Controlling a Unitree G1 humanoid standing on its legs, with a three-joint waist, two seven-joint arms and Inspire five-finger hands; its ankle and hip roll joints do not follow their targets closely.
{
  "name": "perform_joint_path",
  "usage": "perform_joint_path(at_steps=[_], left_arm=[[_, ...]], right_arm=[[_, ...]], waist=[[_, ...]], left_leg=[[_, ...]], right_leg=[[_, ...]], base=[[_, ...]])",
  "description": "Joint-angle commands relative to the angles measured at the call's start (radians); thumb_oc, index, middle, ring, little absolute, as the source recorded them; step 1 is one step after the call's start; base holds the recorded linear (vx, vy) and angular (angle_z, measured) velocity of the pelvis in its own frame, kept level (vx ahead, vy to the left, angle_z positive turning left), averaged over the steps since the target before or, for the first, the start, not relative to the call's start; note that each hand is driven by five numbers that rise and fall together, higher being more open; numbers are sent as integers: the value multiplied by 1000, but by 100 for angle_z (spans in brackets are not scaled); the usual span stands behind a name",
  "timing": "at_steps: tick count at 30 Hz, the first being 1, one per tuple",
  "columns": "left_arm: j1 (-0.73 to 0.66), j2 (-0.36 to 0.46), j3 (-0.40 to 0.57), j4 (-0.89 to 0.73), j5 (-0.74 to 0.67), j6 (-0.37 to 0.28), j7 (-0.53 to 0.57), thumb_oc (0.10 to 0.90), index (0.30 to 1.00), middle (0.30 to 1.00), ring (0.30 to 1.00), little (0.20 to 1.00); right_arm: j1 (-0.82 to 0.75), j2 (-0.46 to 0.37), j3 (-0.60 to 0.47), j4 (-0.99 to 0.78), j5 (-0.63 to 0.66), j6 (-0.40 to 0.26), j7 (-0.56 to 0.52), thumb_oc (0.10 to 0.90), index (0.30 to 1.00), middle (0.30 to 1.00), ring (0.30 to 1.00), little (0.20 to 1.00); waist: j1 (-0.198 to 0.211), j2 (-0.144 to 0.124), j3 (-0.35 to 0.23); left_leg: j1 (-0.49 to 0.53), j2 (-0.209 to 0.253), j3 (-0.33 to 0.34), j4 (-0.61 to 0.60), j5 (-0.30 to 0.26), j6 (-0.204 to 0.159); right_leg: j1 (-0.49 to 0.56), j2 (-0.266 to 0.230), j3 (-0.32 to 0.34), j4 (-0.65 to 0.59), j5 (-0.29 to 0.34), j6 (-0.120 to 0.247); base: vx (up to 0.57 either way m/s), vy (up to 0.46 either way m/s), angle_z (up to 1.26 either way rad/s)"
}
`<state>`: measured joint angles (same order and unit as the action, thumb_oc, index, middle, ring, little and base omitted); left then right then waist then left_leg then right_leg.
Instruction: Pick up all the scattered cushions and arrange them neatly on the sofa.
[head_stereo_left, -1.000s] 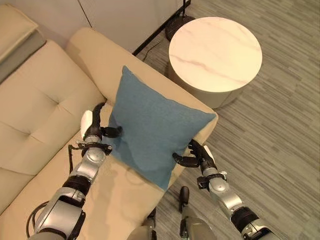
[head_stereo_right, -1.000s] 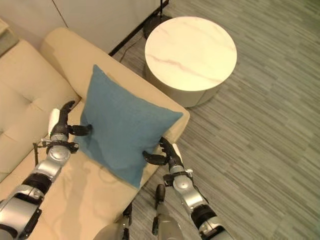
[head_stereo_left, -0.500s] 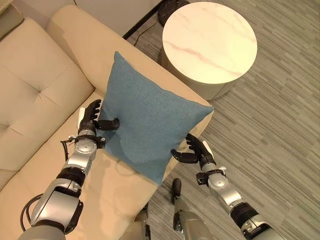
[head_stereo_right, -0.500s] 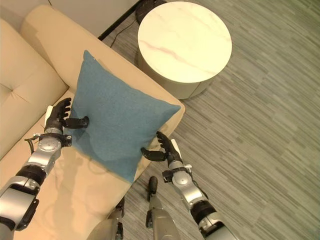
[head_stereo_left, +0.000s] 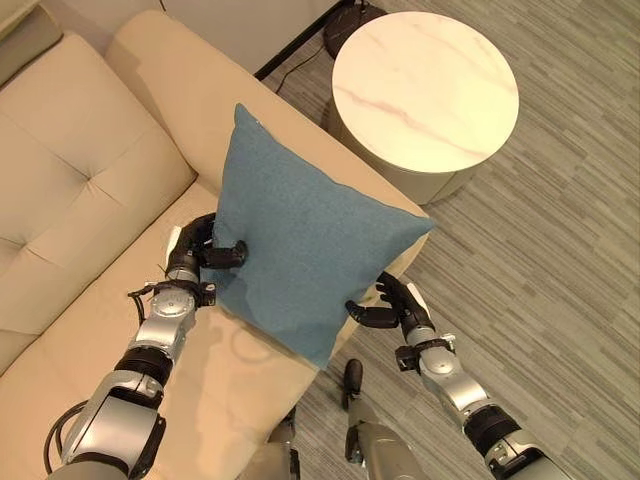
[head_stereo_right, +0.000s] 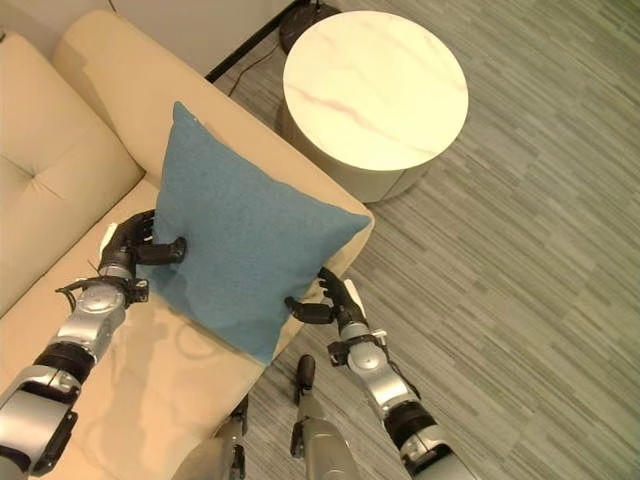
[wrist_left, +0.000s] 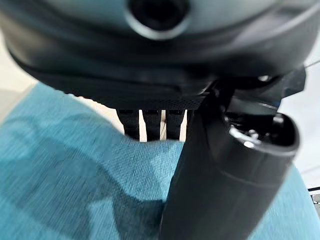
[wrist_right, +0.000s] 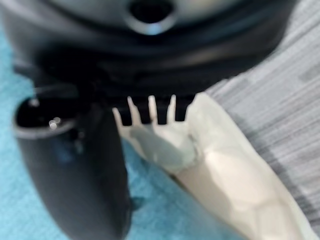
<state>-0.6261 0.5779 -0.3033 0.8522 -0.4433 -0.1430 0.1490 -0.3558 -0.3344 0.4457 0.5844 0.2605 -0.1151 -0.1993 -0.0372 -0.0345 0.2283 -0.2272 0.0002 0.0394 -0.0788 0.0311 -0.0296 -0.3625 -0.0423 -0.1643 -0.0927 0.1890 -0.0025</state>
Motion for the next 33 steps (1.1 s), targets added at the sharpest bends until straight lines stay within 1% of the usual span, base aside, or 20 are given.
perform_joint_path(at_steps=[1, 8, 11, 12, 14, 15, 16, 17, 20, 21, 22, 25, 28, 32, 33], left_arm=[[-63, -35, -72, -11, -10, -49, -55, 400, 300, 300, 300, 300], [-63, -35, -72, -11, -10, -49, -55, 400, 300, 300, 300, 300], [-21, -74, -46, -70, -53, -62, -52, 400, 300, 300, 300, 300], [35, -108, -11, -119, -89, -74, -47, 400, 300, 300, 300, 300], [37, -109, -11, -120, -89, -74, -47, 400, 300, 300, 300, 300], [55, -124, -5, -145, -97, -79, -47, 400, 300, 300, 300, 300], [86, -158, -10, -180, -110, -84, -42, 400, 300, 300, 300, 300], [165, -203, 5, -237, -111, -85, -37, 400, 300, 300, 300, 300], [196, -214, 18, -250, -109, -82, -41, 400, 300, 300, 300, 300], [244, -232, 31, -276, -102, -78, -50, 400, 300, 300, 300, 300], [245, -233, 31, -277, -101, -77, -50, 400, 300, 300, 300, 300], [314, -258, 40, -308, -89, -66, -63, 400, 300, 300, 300, 300], [353, -264, 45, -329, -78, -60, -72, 400, 300, 300, 300, 300], [353, -264, 45, -329, -78, -60, -72, 400, 300, 300, 300, 300], [419, -273, 49, -374, -73, -53, -88, 400, 300, 300, 300, 300]], right_arm=[[-58, 50, -12, -80, -16, -66, 24, 800, 900, 900, 900, 900], [-58, 50, -12, -80, -16, -66, 24, 800, 900, 900, 900, 900], [-56, 69, -21, -84, -16, -66, 25, 800, 900, 900, 900, 900], [-43, 86, -18, -106, -18, -68, 29, 800, 900, 900, 900, 900], [-42, 86, -18, -106, -18, -68, 28, 800, 900, 900, 900, 900], [-40, 94, -16, -109, -19, -69, 27, 800, 900, 900, 900, 900], [-58, 129, -8, -108, 14, -77, 26, 400, 300, 300, 300, 300], [-39, 131, 3, -166, 22, -75, 47, 400, 300, 300, 300, 300], [-8, 122, -10, -178, 17, -70, 52, 400, 300, 300, 300, 300], [49, 106, -39, -193, 9, -62, 63, 400, 300, 300, 300, 300], [50, 106, -39, -194, 9, -62, 63, 400, 300, 300, 300, 300], [116, 92, -76, -215, 4, -54, 78, 400, 300, 300, 300, 300], [147, 85, -96, -230, 5, -50, 87, 400, 300, 300, 300, 300], [147, 85, -96, -230, 5, -50, 87, 400, 300, 300, 300, 300], [193, 73, -119, -261, 3, -48, 108, 400, 300, 300, 300, 300]], waist=[[2, -4, -37], [2, -4, -37], [12, -5, -37], [22, 0, -42], [23, 1, -40], [27, 4, -43], [37, 14, -48], [49, 22, -66], [48, 22, -77], [48, 23, -87], [48, 23, -86], [45, 25, -101], [46, 28, -107], [46, 28, -107], [46, 36, -124]], left_leg=[[-60, -22, 3, -8, 33, -28], [-60, -22, 3, -8, 33, -28], [-58, -23, -2, -8, 37, -28], [-47, -24, -3, -8, 34, -26], [-42, -23, -2, -8, 31, -26], [-38, -23, -5, -8, 31, -25], [-34, -25, -8, -8, 33, -25], [-13, -22, -12, -8, 33, -26], [-7, -22, -13, -8, 32, -24], [15, -23, -14, -8, 25, -22], [17, -23, -14, -8, 24, -22], [65, -24, -12, -8, 7, -17], [99, -24, -13, -8, -3, -14], [99, -24, -13, -8, -3, -14], [153, -26, -20, -8, -17, -8]], right_leg=[[65, -37, 30, 5, -71, 149], [65, -37, 30, 5, -71, 149], [71, -37, 25, 5, -72, 146], [83, -36, 21, 5, -78, 143], [87, -35, 22, 5, -80, 143], [92, -36, 21, 5, -82, 142], [96, -37, 18, 5, -84, 139], [121, -37, 12, 5, -96, 134], [128, -39, 9, 5, -99, 134], [153, -41, 6, 5, -108, 135], [155, -41, 6, 5, -108, 135], [207, -45, 3, 5, -125, 135], [243, -47, 2, 5, -136, 136], [243, -47, 2, 5, -136, 136], [302, -50, -2, 5, -151, 134]], base=[[0, 0, 0], [0, 0, 0], [-42, -33, 1], [-24, -40, 3], [-3, -4, 2], [-43, -17, 8], [-83, -43, 14], [-76, -34, 14], [19, -3, 19], [33, 9, 18], [56, 10, 17], [61, 21, 7], [50, 21, 2], [20, 12, 1], [55, 72, -1]])
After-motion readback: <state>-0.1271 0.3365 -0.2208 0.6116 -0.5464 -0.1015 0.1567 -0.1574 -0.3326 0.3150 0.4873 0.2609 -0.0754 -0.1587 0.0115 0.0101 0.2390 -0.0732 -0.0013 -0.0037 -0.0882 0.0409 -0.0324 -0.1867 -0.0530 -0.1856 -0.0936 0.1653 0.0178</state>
